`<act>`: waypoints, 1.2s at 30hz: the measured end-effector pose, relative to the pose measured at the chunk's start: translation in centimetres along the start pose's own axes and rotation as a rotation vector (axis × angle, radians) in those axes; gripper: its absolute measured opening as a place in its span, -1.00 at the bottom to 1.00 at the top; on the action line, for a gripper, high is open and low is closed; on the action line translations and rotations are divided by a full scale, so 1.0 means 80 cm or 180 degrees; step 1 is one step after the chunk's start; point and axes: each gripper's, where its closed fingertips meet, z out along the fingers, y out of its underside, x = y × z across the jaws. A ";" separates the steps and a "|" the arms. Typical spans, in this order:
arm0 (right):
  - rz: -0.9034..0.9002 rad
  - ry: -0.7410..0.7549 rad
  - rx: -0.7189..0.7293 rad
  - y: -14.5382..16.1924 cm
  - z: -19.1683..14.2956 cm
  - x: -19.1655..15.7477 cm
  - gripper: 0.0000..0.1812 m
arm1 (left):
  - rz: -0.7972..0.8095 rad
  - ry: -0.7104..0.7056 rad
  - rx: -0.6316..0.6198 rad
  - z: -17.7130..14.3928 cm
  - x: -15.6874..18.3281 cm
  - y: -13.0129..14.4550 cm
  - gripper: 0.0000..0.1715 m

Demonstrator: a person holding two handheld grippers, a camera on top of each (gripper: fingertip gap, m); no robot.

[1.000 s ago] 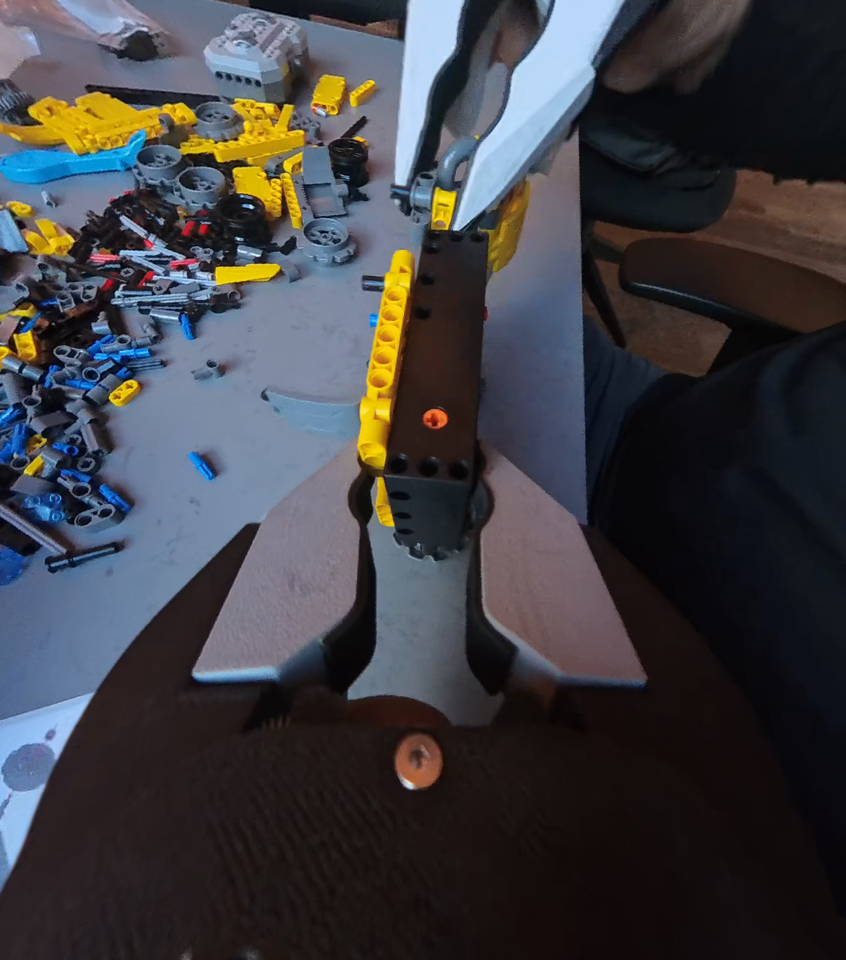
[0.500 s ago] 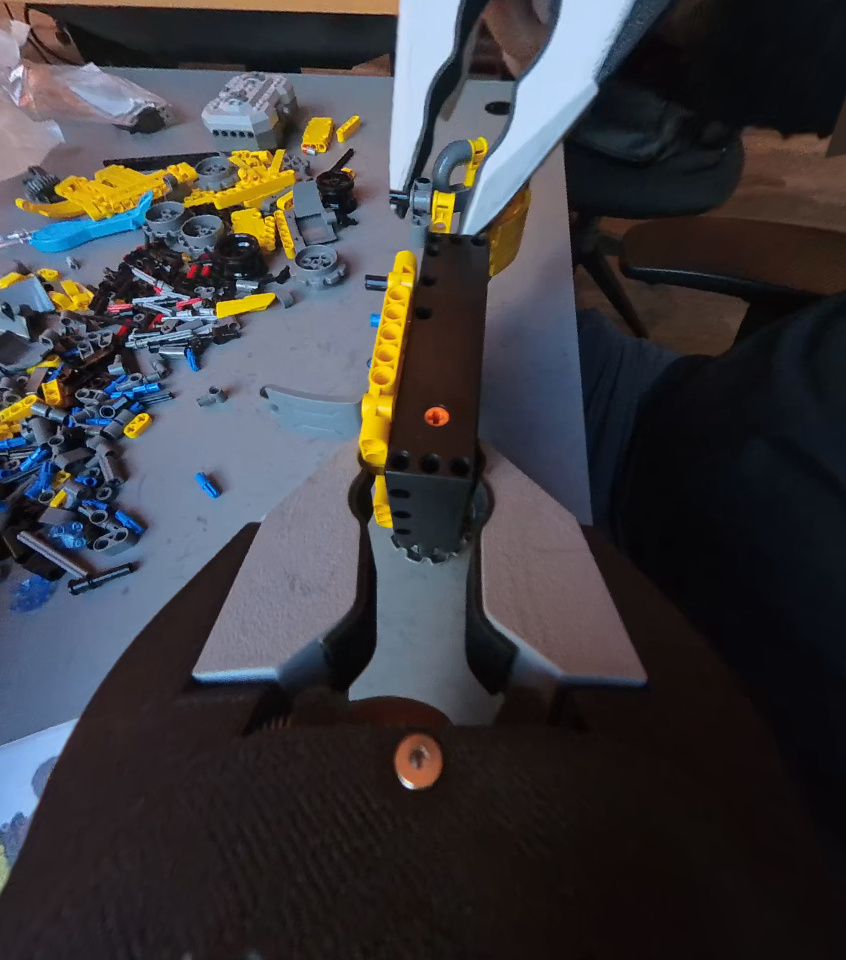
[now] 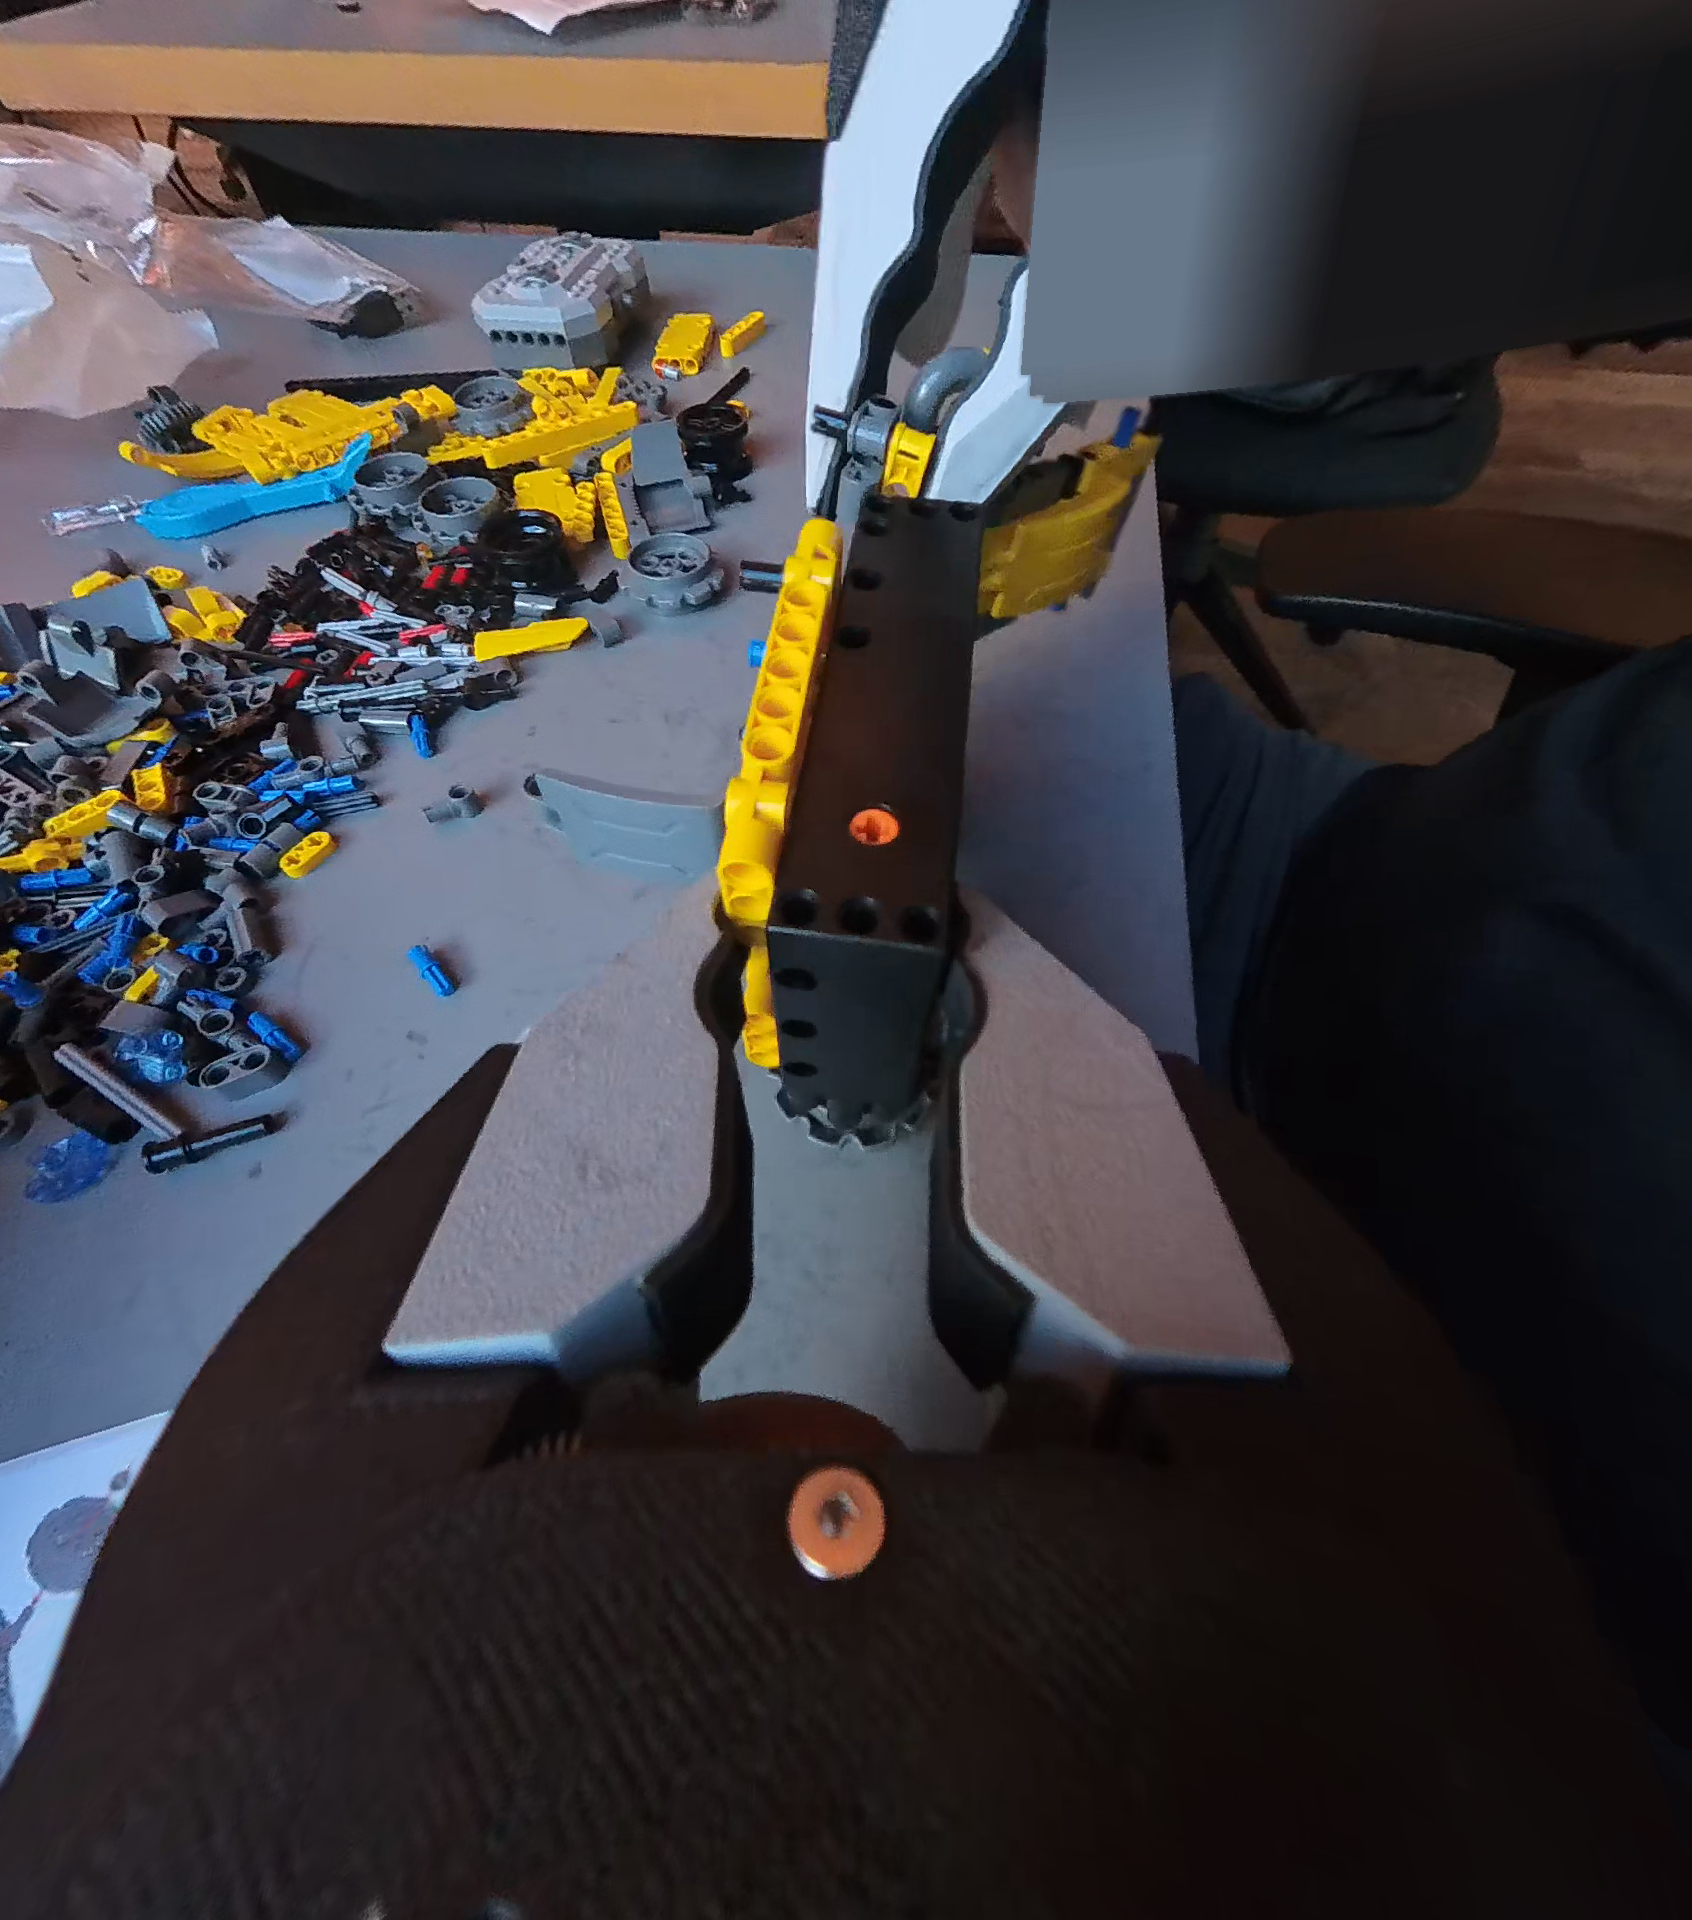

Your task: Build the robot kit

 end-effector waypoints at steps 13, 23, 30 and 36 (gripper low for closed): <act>0.0405 0.0506 0.0184 -0.004 0.002 0.003 -0.77 | 0.0119 -0.0204 0.0039 -0.003 0.001 0.001 -0.62; 0.0243 -0.0091 0.0290 0.004 -0.020 -0.018 -0.67 | 0.0546 -0.0063 0.0093 -0.008 0.011 0.001 -0.62; -0.0320 -0.0327 0.0000 0.005 -0.007 -0.020 -0.78 | 0.0545 -0.0057 0.0092 -0.008 0.012 0.001 -0.62; -0.0500 -0.0428 -0.0199 0.002 0.000 -0.018 -0.79 | 0.0547 -0.0099 0.0089 -0.009 0.011 0.001 -0.62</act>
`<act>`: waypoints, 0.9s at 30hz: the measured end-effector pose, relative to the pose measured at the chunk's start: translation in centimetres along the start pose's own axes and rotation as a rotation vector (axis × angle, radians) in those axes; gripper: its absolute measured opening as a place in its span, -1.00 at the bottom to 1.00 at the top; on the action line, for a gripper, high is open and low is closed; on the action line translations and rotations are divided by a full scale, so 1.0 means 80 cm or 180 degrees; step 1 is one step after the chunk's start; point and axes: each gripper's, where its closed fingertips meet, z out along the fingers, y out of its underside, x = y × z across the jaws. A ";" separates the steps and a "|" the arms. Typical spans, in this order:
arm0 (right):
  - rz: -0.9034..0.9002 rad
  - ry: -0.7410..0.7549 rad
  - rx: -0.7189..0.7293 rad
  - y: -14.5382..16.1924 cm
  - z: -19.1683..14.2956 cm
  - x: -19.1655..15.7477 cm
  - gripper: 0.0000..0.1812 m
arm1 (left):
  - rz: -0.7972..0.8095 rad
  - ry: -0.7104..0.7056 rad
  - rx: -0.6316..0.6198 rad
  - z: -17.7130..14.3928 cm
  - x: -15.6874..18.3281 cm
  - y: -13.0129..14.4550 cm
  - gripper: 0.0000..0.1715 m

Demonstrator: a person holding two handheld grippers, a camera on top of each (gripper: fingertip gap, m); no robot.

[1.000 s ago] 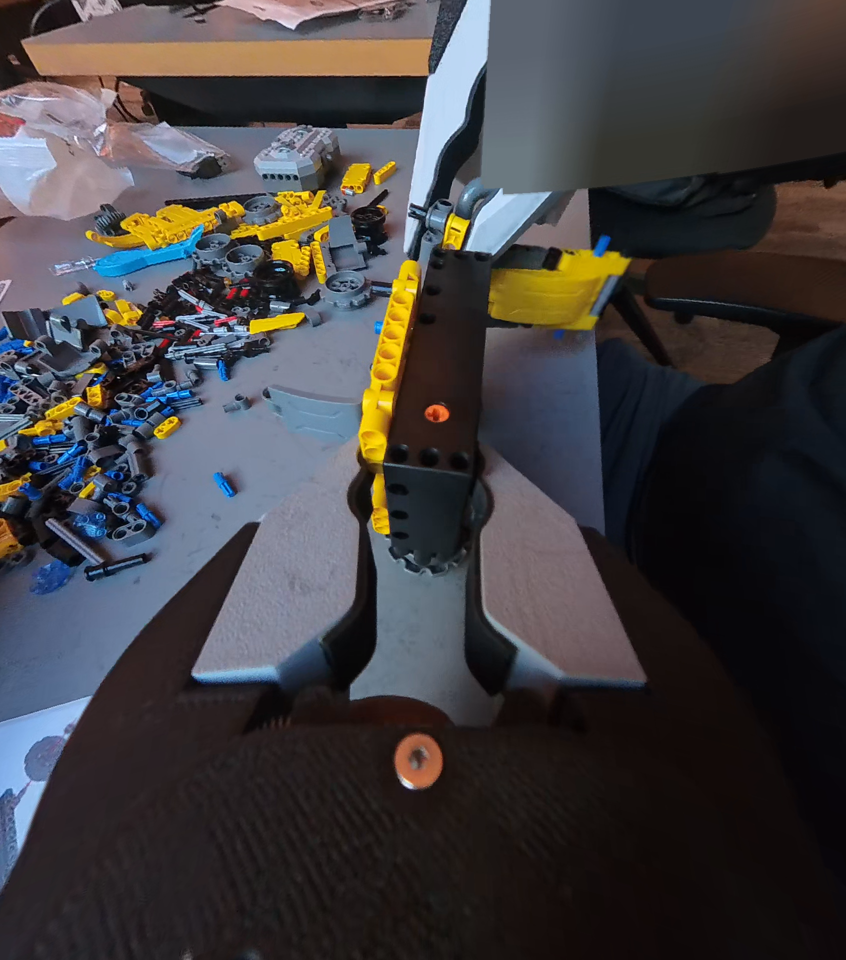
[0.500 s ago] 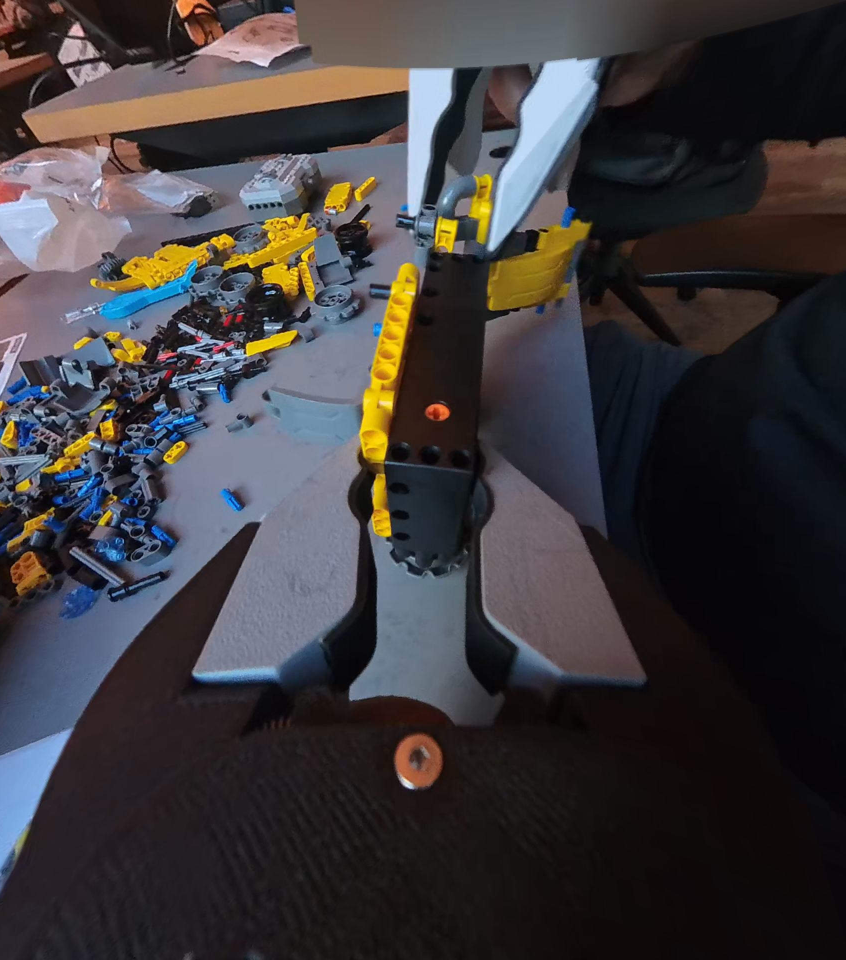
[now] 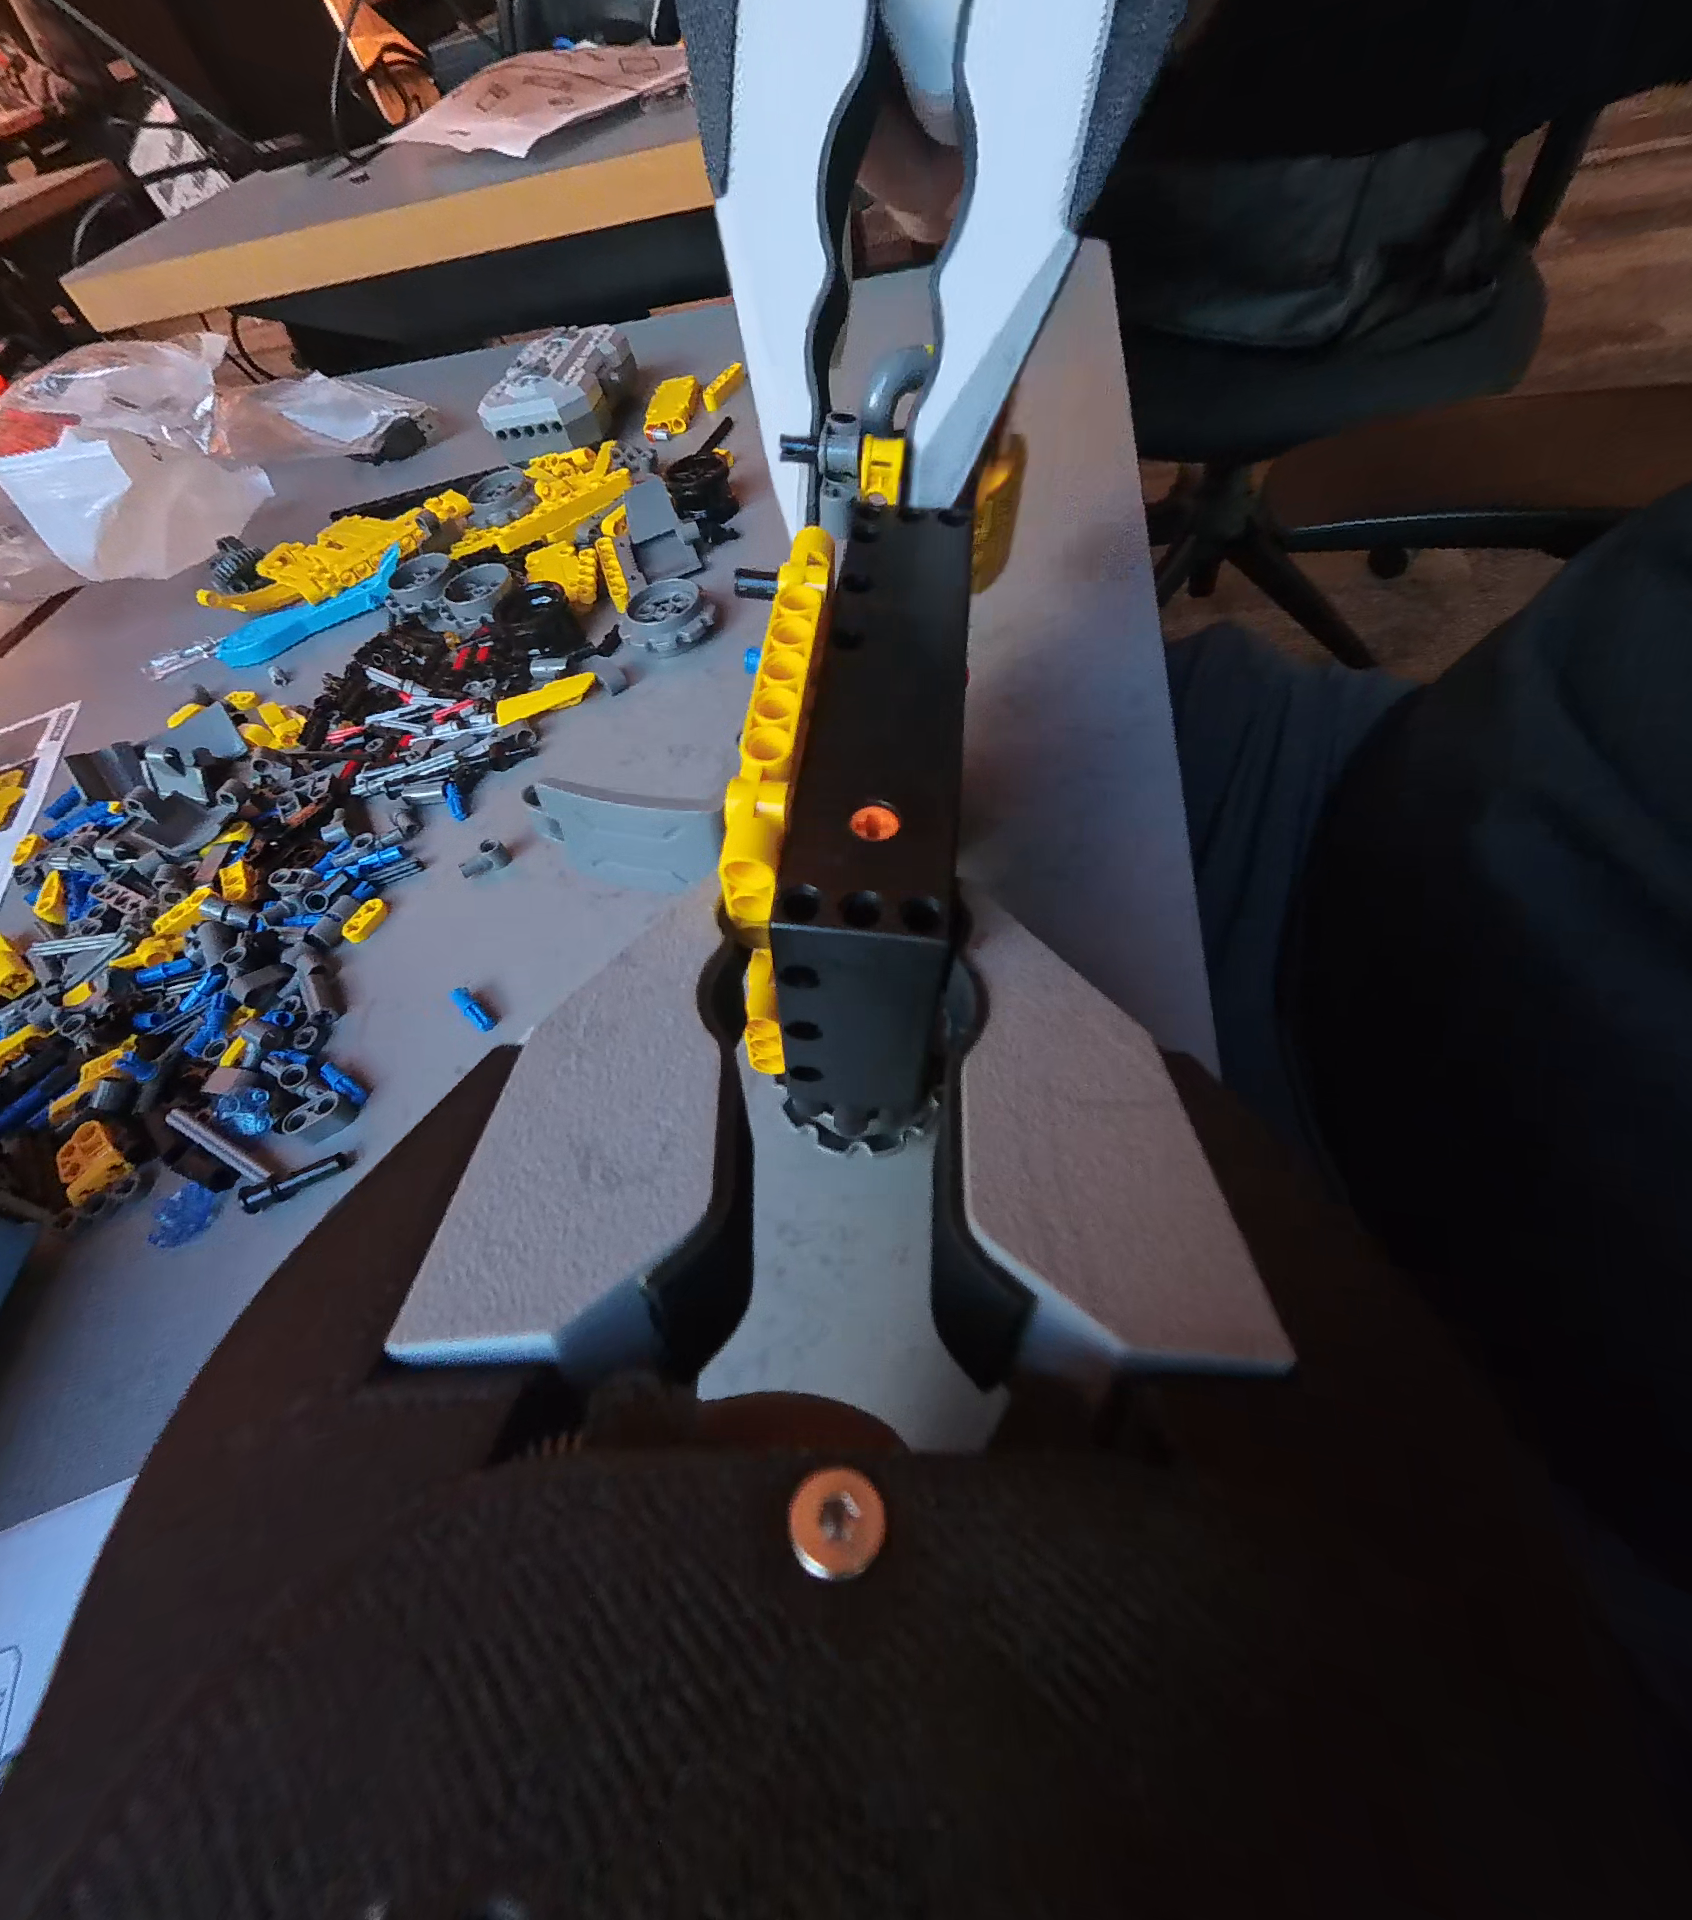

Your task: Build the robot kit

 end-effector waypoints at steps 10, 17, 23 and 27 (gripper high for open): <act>0.0352 0.0175 0.0382 -0.003 0.001 -0.008 -0.80 | 0.0145 -0.0131 0.0003 0.001 0.004 -0.002 -0.63; 0.0417 0.0102 0.0526 -0.006 0.003 -0.004 -0.80 | 0.0096 -0.0199 -0.0019 0.003 -0.001 -0.001 -0.63; 0.0108 -0.0106 0.0568 -0.012 0.001 -0.019 -0.79 | 0.0473 -0.0081 -0.0002 0.000 0.005 0.001 -0.63; -0.0267 -0.0003 0.0438 -0.010 0.003 -0.033 -0.75 | 0.1008 -0.0286 -0.0047 -0.002 0.012 0.001 -0.62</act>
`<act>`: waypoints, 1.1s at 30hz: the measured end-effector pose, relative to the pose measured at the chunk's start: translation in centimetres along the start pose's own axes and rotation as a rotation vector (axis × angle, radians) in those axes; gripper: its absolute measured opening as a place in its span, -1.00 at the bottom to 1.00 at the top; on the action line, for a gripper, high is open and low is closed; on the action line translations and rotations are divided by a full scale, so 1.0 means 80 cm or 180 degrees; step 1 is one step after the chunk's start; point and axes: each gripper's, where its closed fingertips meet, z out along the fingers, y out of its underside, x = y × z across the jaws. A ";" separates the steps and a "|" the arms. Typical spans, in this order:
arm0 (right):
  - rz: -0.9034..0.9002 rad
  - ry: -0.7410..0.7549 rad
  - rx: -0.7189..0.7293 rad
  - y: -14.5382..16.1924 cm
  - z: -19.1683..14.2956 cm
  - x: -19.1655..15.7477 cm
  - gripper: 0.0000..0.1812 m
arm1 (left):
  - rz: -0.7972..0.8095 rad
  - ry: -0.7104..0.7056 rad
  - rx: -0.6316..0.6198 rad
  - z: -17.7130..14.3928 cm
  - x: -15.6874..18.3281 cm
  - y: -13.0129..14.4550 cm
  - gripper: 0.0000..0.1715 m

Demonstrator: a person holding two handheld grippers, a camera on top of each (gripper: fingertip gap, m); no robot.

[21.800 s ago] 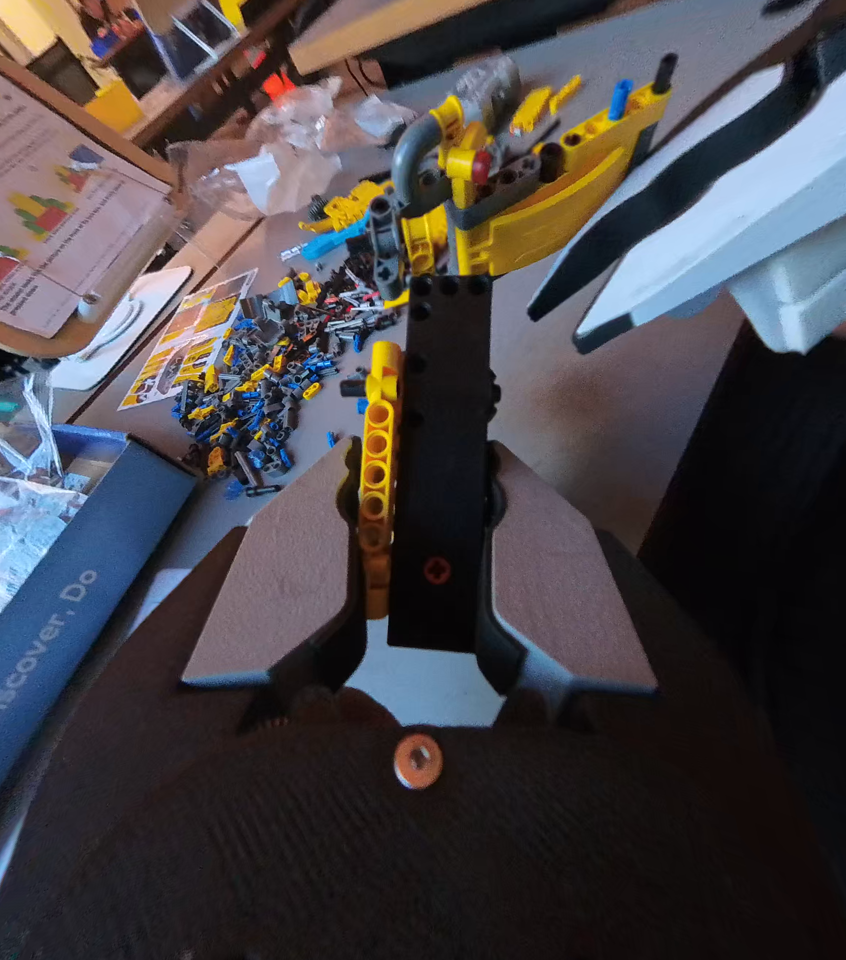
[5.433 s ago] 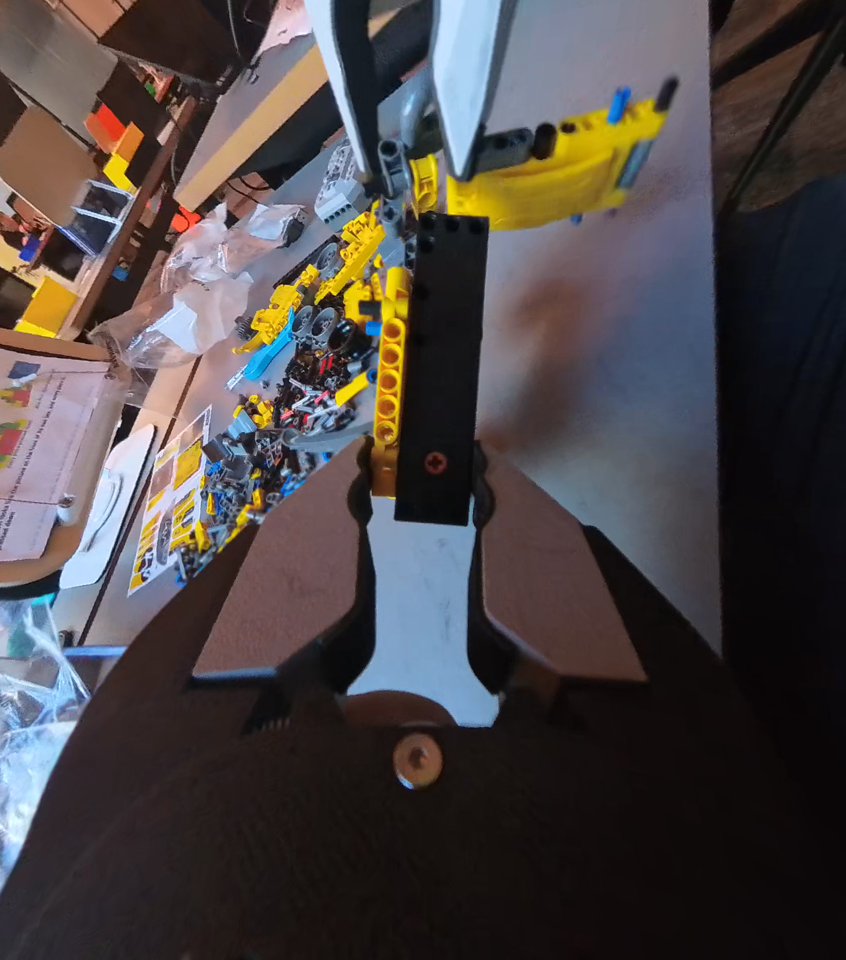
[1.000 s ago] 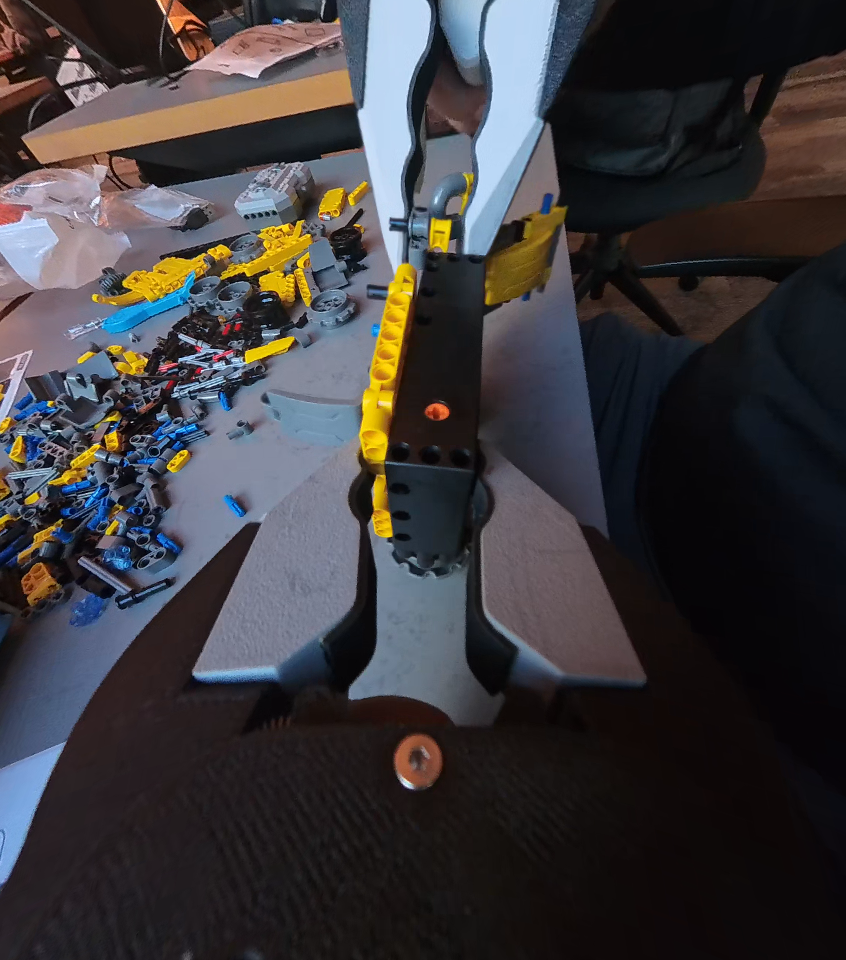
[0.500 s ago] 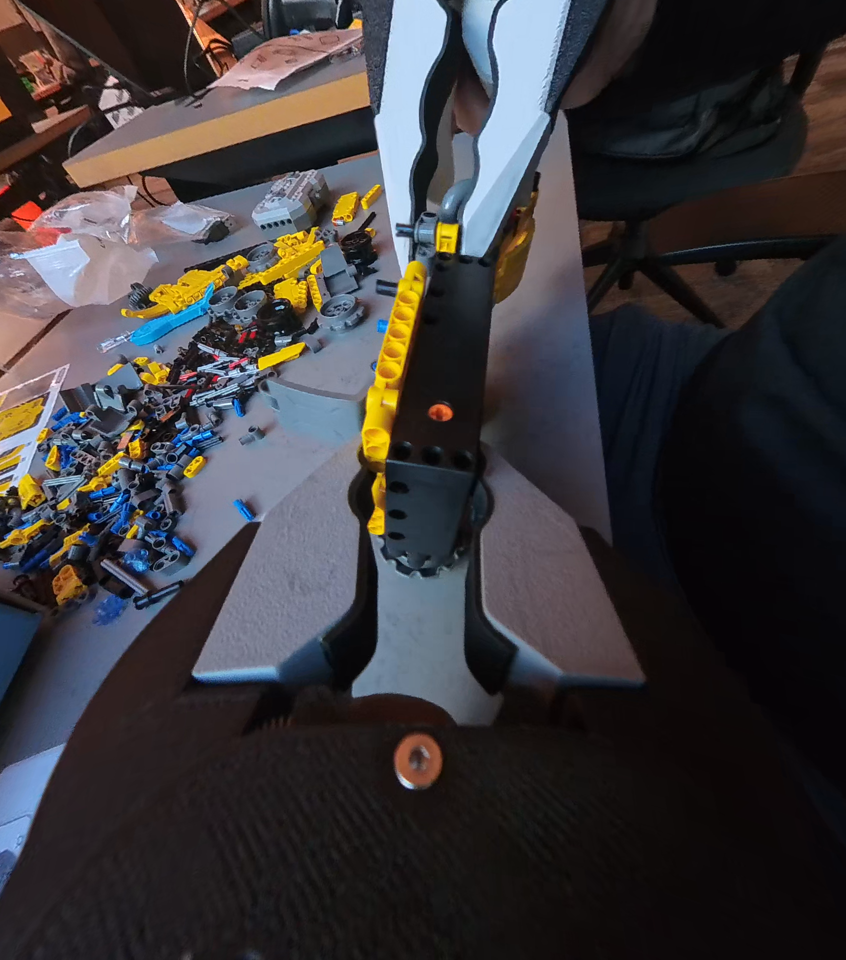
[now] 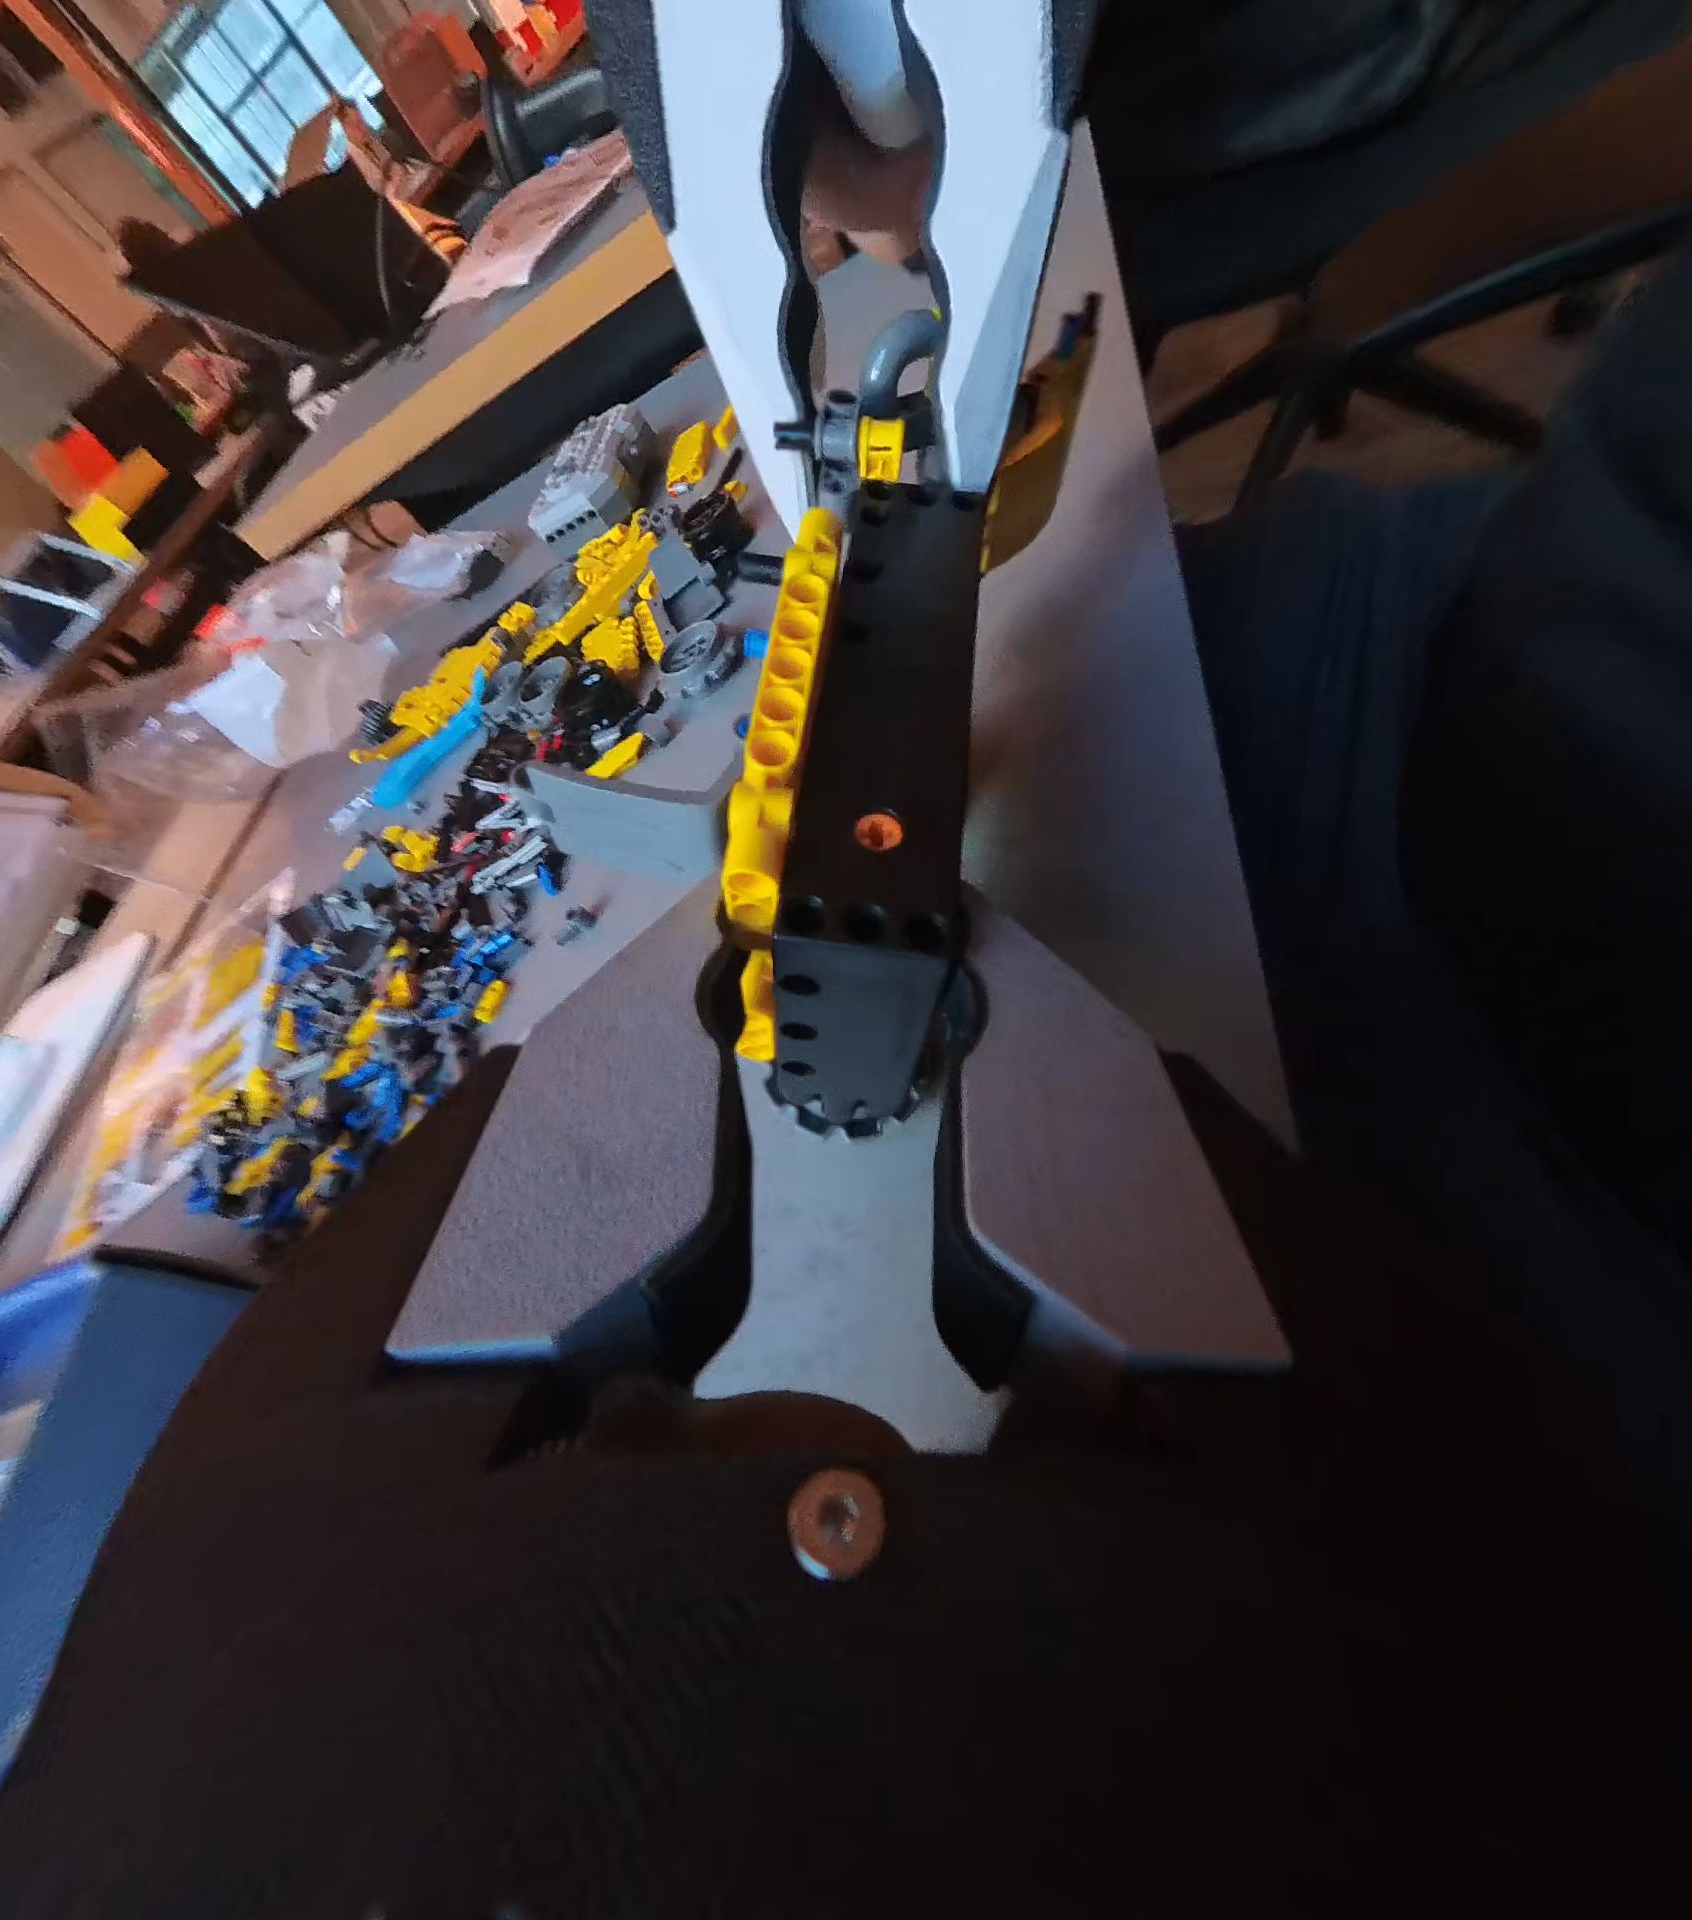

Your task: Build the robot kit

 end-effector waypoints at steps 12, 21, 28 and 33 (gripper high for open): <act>0.0725 0.0271 0.0131 0.050 -0.024 -0.042 -0.24 | 0.1699 -0.0666 -0.0819 0.010 0.018 0.036 -0.50; 0.0798 0.0728 -0.0123 0.098 0.002 -0.029 -0.33 | -0.0204 -0.0179 -0.0522 -0.008 0.039 0.007 0.01; 0.0860 0.0769 0.0143 0.085 -0.018 -0.034 -0.52 | -0.1219 -0.0263 -0.0583 -0.016 0.016 0.019 0.15; 0.0954 0.0847 0.0241 0.081 -0.006 -0.041 -0.54 | -0.1340 -0.0032 -0.0827 0.002 0.019 0.035 0.21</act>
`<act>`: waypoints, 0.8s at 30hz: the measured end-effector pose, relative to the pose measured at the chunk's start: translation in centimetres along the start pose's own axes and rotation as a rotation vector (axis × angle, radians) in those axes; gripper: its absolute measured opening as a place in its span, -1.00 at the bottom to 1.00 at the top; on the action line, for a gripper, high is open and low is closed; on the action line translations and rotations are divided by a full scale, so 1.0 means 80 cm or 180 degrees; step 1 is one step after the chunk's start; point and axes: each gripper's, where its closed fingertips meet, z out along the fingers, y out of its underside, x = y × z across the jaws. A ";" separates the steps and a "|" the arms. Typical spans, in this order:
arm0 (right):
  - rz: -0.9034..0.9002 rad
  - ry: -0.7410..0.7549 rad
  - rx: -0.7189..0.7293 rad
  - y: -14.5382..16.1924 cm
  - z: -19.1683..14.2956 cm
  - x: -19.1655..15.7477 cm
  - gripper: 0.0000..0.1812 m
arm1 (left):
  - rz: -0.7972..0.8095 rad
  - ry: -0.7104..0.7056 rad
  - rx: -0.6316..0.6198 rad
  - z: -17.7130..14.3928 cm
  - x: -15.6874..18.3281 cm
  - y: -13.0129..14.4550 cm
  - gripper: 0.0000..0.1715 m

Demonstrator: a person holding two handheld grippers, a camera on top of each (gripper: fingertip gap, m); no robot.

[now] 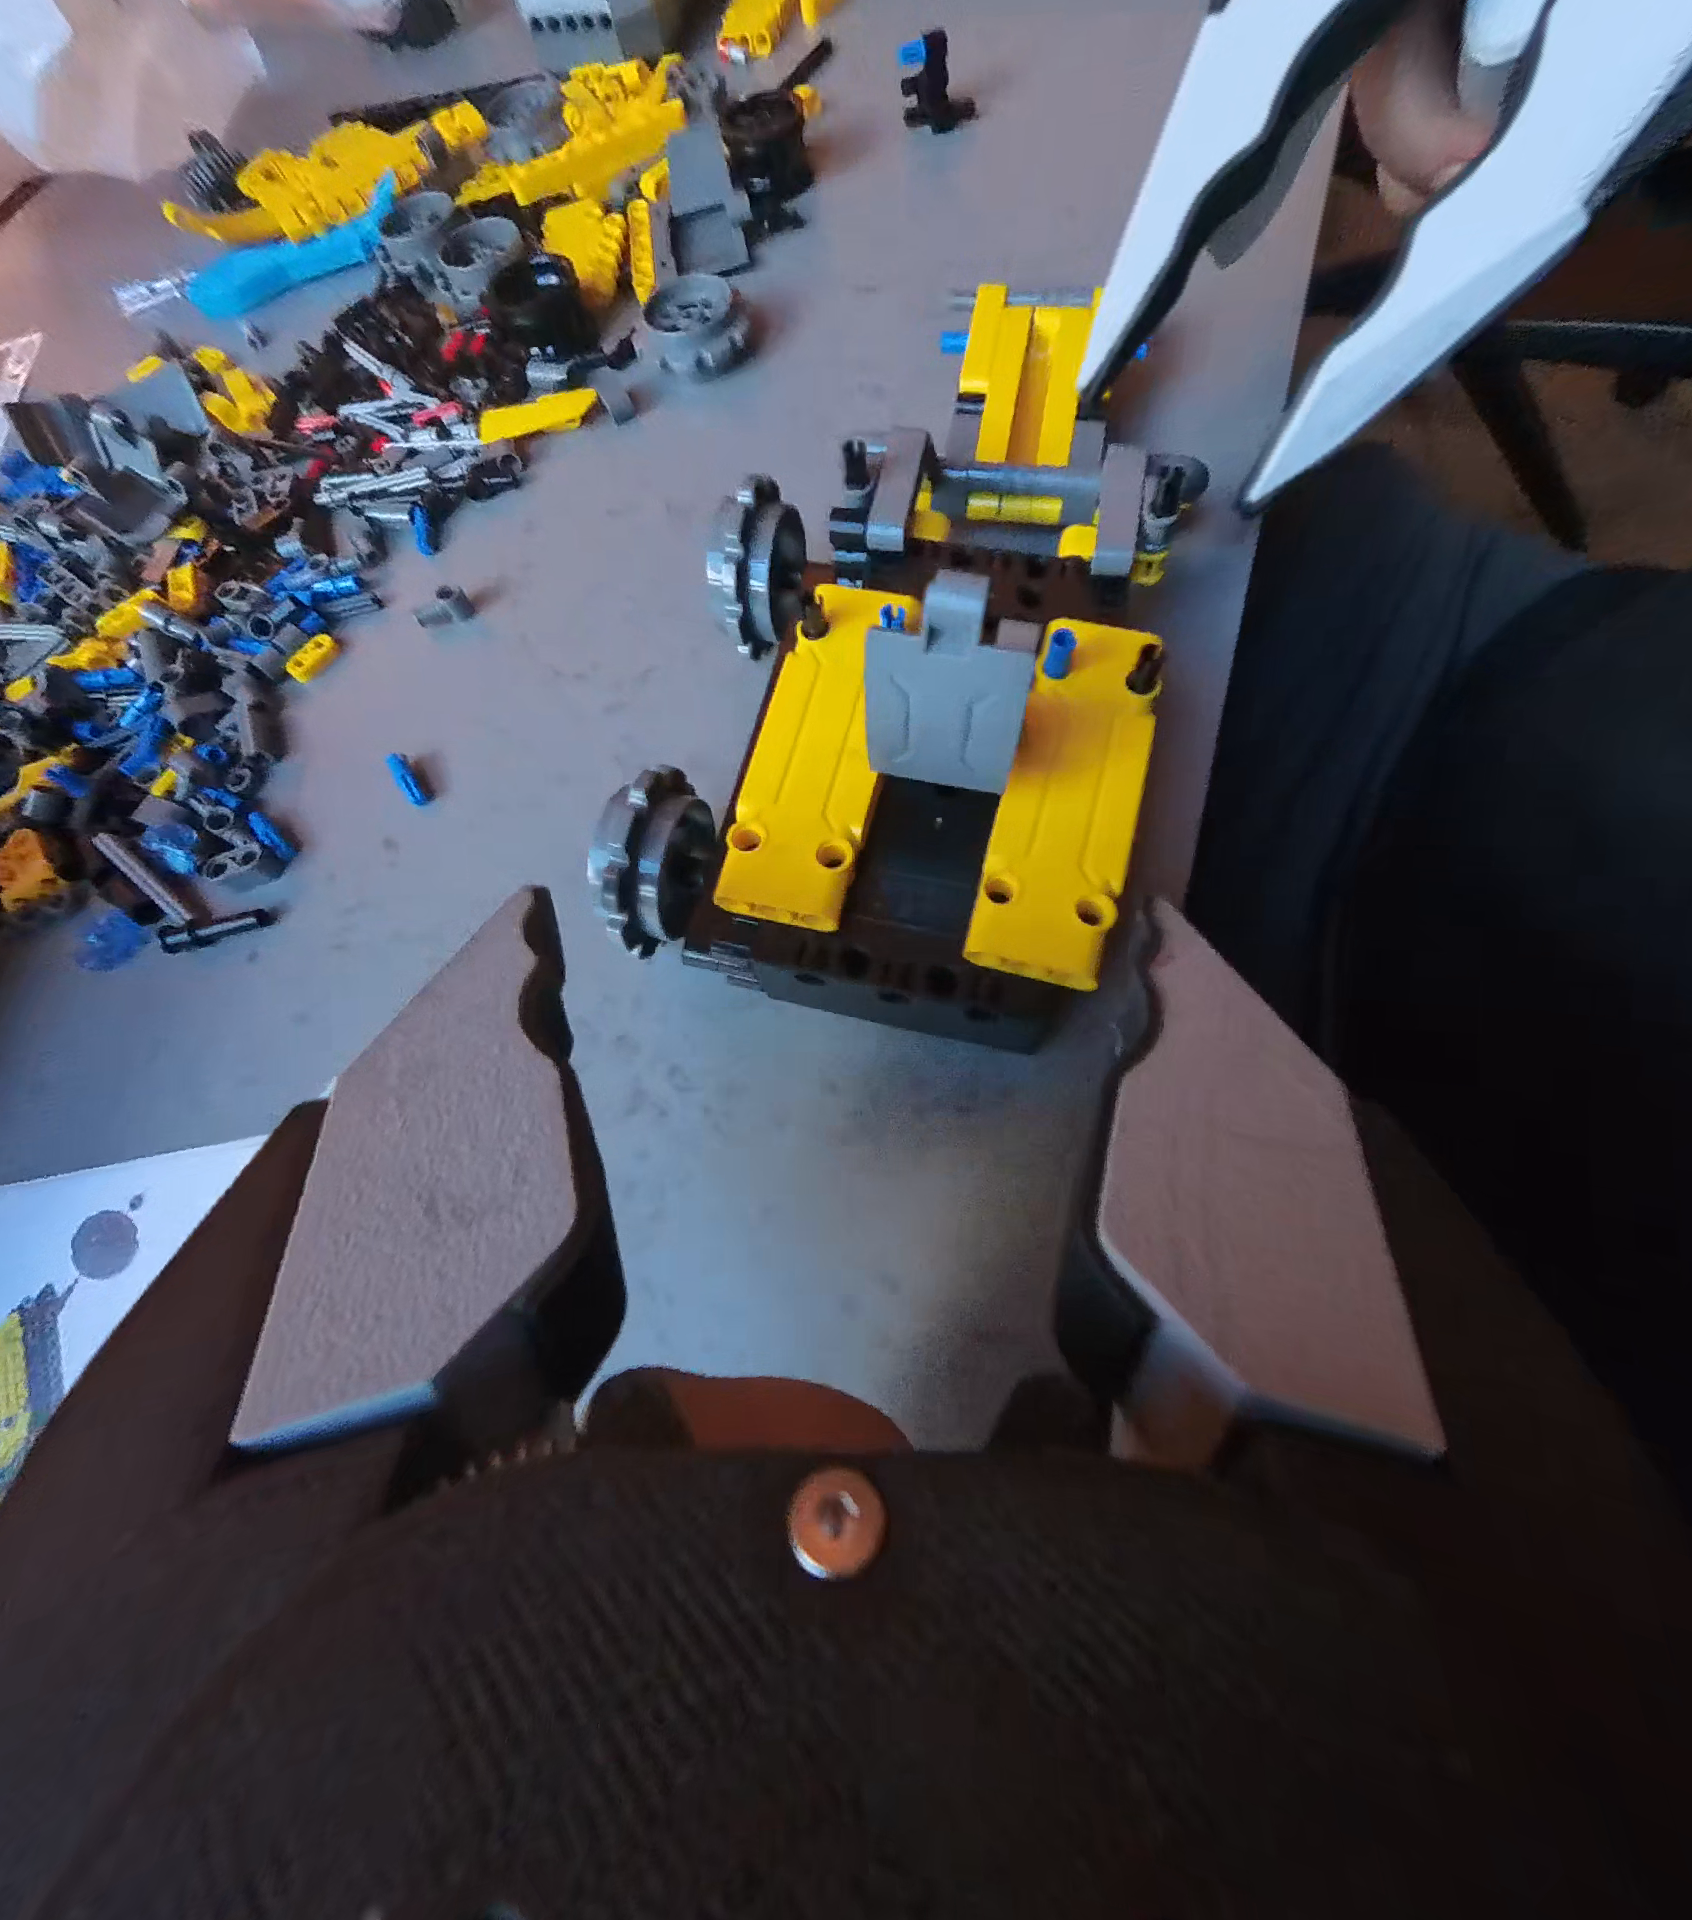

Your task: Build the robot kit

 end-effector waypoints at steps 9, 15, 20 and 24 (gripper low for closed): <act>0.0199 0.0005 0.0282 -0.030 0.008 -0.009 -0.66 | 0.0019 0.0170 -0.0062 0.012 0.008 -0.003 0.24; 0.0651 0.0062 0.0435 -0.032 0.013 0.001 -0.60 | 0.0048 -0.0001 -0.0212 0.021 0.003 0.002 0.24; 0.0682 0.0098 0.0376 -0.037 0.019 -0.002 -0.65 | 0.0108 -0.0079 -0.0263 0.026 0.004 0.001 0.28; 0.1036 0.0047 0.0376 -0.031 0.023 -0.002 -0.74 | 0.0000 -0.0063 -0.0237 0.030 0.002 -0.003 0.26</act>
